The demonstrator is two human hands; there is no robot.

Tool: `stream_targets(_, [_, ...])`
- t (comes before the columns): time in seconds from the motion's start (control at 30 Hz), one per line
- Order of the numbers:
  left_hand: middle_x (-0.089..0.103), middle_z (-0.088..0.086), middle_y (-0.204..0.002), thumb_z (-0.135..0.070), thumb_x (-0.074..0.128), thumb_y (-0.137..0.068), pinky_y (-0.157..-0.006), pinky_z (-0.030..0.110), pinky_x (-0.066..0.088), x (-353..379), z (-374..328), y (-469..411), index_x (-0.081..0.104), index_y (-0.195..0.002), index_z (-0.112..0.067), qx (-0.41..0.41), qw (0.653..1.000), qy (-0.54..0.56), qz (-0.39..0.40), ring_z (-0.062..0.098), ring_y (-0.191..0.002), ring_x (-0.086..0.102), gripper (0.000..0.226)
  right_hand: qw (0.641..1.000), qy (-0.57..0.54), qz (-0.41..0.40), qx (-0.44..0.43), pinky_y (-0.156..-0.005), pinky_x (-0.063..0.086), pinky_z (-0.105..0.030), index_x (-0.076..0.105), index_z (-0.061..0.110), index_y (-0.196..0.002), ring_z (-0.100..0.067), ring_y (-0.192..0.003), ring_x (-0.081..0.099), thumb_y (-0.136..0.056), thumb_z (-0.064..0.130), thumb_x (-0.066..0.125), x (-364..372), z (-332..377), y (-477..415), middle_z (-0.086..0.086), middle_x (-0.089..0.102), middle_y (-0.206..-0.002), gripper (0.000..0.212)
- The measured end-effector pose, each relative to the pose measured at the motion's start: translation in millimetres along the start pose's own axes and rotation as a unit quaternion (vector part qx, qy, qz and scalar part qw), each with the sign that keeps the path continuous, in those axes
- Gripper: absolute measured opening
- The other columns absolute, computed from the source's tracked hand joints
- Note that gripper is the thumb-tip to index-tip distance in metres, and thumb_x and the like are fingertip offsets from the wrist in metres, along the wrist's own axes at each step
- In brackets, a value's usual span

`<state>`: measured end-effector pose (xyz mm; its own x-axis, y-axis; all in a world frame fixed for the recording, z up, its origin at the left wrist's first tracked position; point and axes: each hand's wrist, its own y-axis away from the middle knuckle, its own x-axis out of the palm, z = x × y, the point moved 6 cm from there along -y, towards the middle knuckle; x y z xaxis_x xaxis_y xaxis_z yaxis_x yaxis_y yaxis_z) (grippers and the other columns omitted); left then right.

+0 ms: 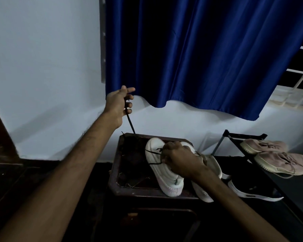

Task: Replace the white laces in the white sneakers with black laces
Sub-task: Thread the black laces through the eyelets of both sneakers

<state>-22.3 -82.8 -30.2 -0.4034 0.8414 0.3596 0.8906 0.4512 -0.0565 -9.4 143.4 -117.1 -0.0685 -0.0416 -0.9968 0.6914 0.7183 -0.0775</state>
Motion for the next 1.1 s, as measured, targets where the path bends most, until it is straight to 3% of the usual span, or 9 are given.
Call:
stream_targets(0.1, [0.053, -0.002, -0.063, -0.032, 0.045, -0.103, -0.043, 0.021, 0.036, 4.1, -1.4, 7.0, 0.070, -0.100, -0.010, 0.038, 0.998, -0.036, 0.022, 0.009, -0.047, 0.042, 0.034, 0.995, -0.098, -0.035, -0.002, -0.089, 0.046, -0.037, 0.068, 0.031, -0.101, -0.014, -0.112, 0.051, -0.091, 0.025, 0.054, -3.0, -6.9, 7.8, 0.010, 0.057, -0.119, 0.019])
stream_targets(0.2, [0.061, 0.002, -0.065, -0.017, 0.043, -0.103, -0.045, 0.023, 0.040, 24.6, 8.5, 26.0, 0.068, -0.106, -0.010, 0.076, 0.978, -0.146, 0.129, 0.012, -0.048, 0.047, 0.026, 0.963, -0.203, -0.147, 0.101, -0.081, 0.050, -0.036, 0.065, 0.019, -0.101, -0.018, -0.094, 0.060, -0.088, 0.021, 0.061, -17.3, -36.3, 20.1, 0.003, 0.063, -0.100, 0.014])
stream_targets(0.33, [0.064, 0.005, -0.085, 0.010, 0.039, -0.091, -0.041, 0.019, 0.040, 55.5, 68.6, 53.2, 0.066, -0.095, -0.010, -0.005, 0.944, -0.234, 0.231, 0.012, -0.057, 0.056, 0.033, 0.972, -0.146, -0.023, 0.184, -0.072, 0.050, -0.031, 0.063, 0.018, -0.104, -0.021, -0.091, 0.064, -0.086, 0.037, 0.066, 2.7, -38.5, 28.2, 0.000, 0.068, -0.097, 0.027])
stream_targets(0.5, [0.056, 0.006, -0.075, 0.004, 0.040, -0.088, -0.039, 0.018, 0.025, 64.3, 130.7, 69.6, 0.065, -0.090, -0.004, -0.145, 0.952, -0.180, 0.202, 0.009, -0.047, 0.039, 0.026, 0.967, -0.082, -0.120, 0.211, -0.071, 0.049, -0.037, 0.066, 0.017, -0.096, -0.030, -0.088, 0.065, -0.091, 0.043, 0.050, 5.5, -28.9, 30.2, -0.006, 0.072, -0.091, 0.030])
stream_targets(0.63, [0.058, 0.007, -0.073, 0.000, 0.044, -0.097, -0.041, 0.021, 0.041, 62.5, 144.2, 74.0, 0.067, -0.092, -0.001, -0.115, 0.965, -0.157, 0.178, 0.011, -0.051, 0.049, 0.024, 0.959, -0.092, -0.161, 0.216, -0.070, 0.046, -0.039, 0.063, 0.020, -0.096, -0.033, -0.082, 0.065, -0.088, 0.044, 0.044, 7.4, -24.8, 32.7, -0.010, 0.071, -0.084, 0.032])
stream_targets(0.73, [0.061, 0.010, -0.076, -0.001, 0.044, -0.100, -0.057, 0.024, 0.055, 63.1, 138.9, 75.5, 0.065, -0.099, -0.002, -0.109, 0.974, -0.041, 0.192, 0.013, -0.060, 0.059, 0.021, 0.955, -0.102, -0.177, 0.214, -0.071, 0.045, -0.038, 0.064, 0.022, -0.103, -0.032, -0.085, 0.065, -0.091, 0.034, 0.050, 7.2, -22.7, 32.6, -0.010, 0.072, -0.087, 0.022])
stream_targets(0.83, [0.062, 0.007, -0.078, 0.000, 0.045, -0.100, -0.059, 0.023, 0.054, 61.8, 134.4, 73.2, 0.066, -0.104, -0.002, -0.105, 0.974, 0.030, 0.198, 0.013, -0.063, 0.059, 0.023, 0.956, -0.140, -0.157, 0.202, -0.073, 0.043, -0.033, 0.064, 0.026, -0.114, -0.024, -0.089, 0.066, -0.093, 0.036, 0.053, 9.7, -23.5, 30.8, -0.004, 0.071, -0.094, 0.025])
stream_targets(0.93, [0.063, 0.005, -0.076, 0.001, 0.045, -0.099, -0.055, 0.020, 0.051, 61.0, 137.0, 73.7, 0.069, -0.101, -0.004, -0.090, 0.976, -0.004, 0.198, 0.010, -0.066, 0.058, 0.024, 0.936, -0.277, -0.096, 0.197, -0.082, 0.050, -0.033, 0.061, 0.031, -0.123, -0.016, -0.090, 0.064, -0.087, 0.036, 0.065, 20.3, -32.8, 30.4, 0.002, 0.068, -0.100, 0.037])
stream_targets(1.1, [0.065, 0.004, -0.073, 0.002, 0.045, -0.098, -0.059, 0.020, 0.054, 58.3, 143.1, 75.4, 0.070, -0.096, -0.004, -0.083, 0.980, -0.025, 0.181, 0.008, -0.065, 0.061, 0.025, 0.913, -0.335, -0.158, 0.169, -0.074, 0.045, -0.013, 0.073, 0.026, -0.105, 0.000, -0.081, 0.062, -0.084, 0.024, 0.074, 8.0, -32.3, 32.7, 0.013, 0.069, -0.092, 0.021])
